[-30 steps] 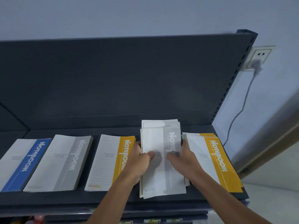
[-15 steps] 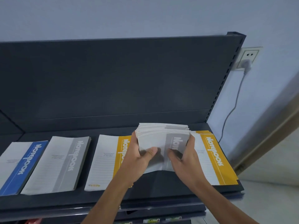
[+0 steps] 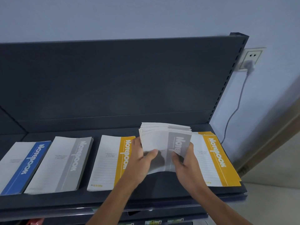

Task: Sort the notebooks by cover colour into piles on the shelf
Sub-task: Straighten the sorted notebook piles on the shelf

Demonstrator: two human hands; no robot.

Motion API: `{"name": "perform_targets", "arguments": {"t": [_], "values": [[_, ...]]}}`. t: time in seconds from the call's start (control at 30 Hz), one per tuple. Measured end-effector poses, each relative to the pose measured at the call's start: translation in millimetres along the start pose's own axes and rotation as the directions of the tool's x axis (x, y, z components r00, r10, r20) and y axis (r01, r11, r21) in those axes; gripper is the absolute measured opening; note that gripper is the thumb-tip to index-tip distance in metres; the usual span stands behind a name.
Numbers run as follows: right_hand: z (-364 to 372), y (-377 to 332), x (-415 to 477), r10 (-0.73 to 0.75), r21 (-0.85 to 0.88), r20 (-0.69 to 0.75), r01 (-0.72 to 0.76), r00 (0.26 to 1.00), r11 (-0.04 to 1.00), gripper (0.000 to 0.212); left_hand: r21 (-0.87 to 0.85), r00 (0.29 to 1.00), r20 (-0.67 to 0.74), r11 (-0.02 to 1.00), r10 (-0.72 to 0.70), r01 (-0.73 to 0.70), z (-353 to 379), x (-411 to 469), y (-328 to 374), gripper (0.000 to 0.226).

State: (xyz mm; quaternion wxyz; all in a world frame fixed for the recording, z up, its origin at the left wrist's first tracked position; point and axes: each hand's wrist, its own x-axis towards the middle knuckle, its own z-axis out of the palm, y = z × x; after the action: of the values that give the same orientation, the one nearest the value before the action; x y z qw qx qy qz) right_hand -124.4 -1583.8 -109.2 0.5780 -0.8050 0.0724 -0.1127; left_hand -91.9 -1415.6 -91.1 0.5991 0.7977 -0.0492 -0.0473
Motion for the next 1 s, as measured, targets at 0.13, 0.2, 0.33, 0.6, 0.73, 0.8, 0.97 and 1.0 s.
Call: {"name": "perform_targets", "arguments": {"t": [0.13,0.2,0.33,0.6,0.73,0.8,0.97,1.0], "values": [[0,2,2,0.000,-0.133,-0.041,-0.005,0.999,0.991,0.042,0.328,0.989,-0.048,0.937,0.142,-0.119,2,1,-2,0.047],[-1,0,7,0.000,-0.179,-0.052,-0.009,0.999,0.984,0.044,0.385,0.981,-0.099,0.916,0.166,-0.116,5,3,0,0.050],[-3,-6,26,0.097,-0.220,-0.052,-0.106,0.994,0.970,0.044,0.418,0.960,-0.242,0.908,0.138,-0.026,13,15,5,0.061],[7,-11,53,0.265,-0.649,0.046,-0.173,0.963,0.741,0.022,0.606,0.962,-0.222,0.749,-0.161,0.266,34,31,-5,0.051],[16,-2,52,0.246,-0.687,0.062,-0.137,0.967,0.714,0.025,0.656,0.964,-0.204,0.707,-0.172,0.265,38,33,-13,0.047],[17,1,54,0.246,-0.695,0.060,-0.136,0.967,0.706,0.026,0.672,0.968,-0.195,0.697,-0.159,0.251,38,34,-15,0.046],[20,5,55,0.218,-0.741,0.061,-0.102,0.974,0.663,0.021,0.774,0.980,-0.161,0.601,-0.116,0.199,37,35,-17,0.038],[21,6,54,0.202,-0.754,0.066,-0.084,0.977,0.652,0.020,0.784,0.982,-0.155,0.590,-0.111,0.191,37,36,-17,0.039]]}}
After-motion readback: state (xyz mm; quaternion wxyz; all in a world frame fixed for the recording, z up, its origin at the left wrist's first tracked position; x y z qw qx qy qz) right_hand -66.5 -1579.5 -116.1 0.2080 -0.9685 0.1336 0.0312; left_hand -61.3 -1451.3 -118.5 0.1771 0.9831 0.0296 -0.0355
